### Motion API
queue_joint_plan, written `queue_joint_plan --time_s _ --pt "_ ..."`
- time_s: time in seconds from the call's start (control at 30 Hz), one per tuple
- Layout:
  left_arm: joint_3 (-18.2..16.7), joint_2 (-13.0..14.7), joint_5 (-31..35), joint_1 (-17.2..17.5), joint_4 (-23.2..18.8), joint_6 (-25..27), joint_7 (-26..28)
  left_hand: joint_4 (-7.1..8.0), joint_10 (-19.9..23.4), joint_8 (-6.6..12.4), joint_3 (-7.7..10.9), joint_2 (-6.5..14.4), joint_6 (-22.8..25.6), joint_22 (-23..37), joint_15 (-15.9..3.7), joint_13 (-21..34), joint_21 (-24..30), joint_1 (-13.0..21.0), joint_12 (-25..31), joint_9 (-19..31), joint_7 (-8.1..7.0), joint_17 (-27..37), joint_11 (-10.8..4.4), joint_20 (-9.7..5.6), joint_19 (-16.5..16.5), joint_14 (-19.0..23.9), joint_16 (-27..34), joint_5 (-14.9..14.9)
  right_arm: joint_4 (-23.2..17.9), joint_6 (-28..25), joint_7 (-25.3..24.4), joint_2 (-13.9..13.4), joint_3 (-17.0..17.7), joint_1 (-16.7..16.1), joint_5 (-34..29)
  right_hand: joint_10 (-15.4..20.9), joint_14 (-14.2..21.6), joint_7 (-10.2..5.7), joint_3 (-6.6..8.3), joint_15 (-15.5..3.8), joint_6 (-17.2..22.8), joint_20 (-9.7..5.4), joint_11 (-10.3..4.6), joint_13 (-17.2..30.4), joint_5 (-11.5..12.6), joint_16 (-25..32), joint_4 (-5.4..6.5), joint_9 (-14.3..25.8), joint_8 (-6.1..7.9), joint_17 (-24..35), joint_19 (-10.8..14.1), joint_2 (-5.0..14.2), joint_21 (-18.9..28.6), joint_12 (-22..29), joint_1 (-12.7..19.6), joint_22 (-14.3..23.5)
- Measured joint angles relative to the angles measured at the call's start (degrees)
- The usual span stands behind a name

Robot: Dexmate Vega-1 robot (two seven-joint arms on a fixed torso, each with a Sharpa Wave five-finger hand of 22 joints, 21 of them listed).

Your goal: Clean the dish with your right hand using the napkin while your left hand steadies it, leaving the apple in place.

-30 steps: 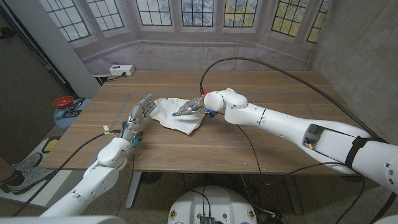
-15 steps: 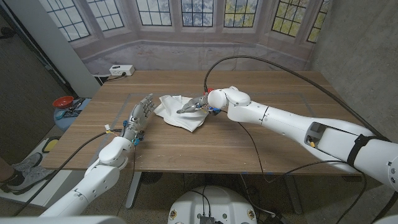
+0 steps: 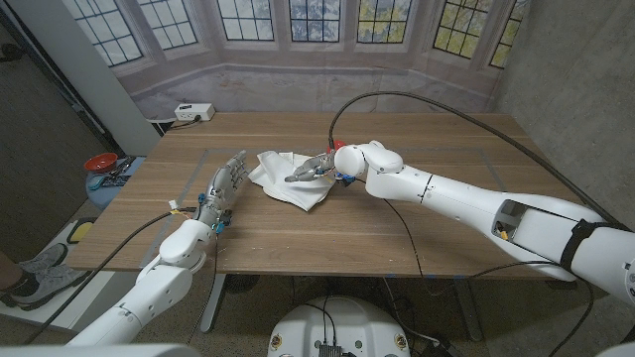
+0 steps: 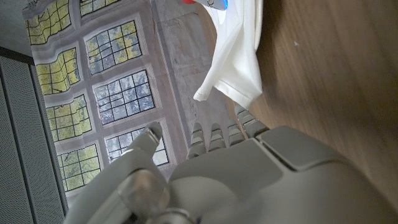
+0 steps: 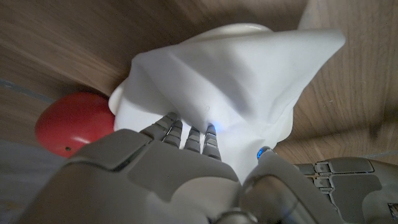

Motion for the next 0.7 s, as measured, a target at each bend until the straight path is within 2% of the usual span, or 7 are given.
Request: queue_joint_plan --time_s 0.43,0.7 --pt "-0.1 0.2 -0.3 0.4 -0.2 0.0 -0.3 0.0 0.0 0.0 0.0 0.0 0.3 0.0 0.24 0.0 0.0 0.0 0.0 0.0 0.31 0.0 0.0 0.0 0.0 0.2 0.0 0.0 -4.4 -0.8 0.6 -0.8 -0.4 -1.4 -0.4 0.2 0.0 0.31 0.31 0.0 0.3 0.01 0.22 0.0 0.0 0.0 0.32 0.0 0.0 0.1 0.0 0.0 -0.2 0.0 0.0 0.0" --pt "-0.4 0.3 -0.6 0.7 -0.2 -0.3 -0.7 0.0 0.0 0.0 0.0 0.0 0.3 0.0 0.22 0.0 0.0 0.0 0.0 0.0 0.31 0.0 0.0 0.0 0.0 0.2 0.0 0.0 -6.6 -1.2 1.9 -1.2 -0.8 -1.9 -0.9 0.2 0.0 0.31 0.56 0.0 0.3 0.01 0.22 0.0 0.0 0.0 0.07 0.0 0.0 0.1 0.0 0.0 -0.2 0.0 0.0 0.0"
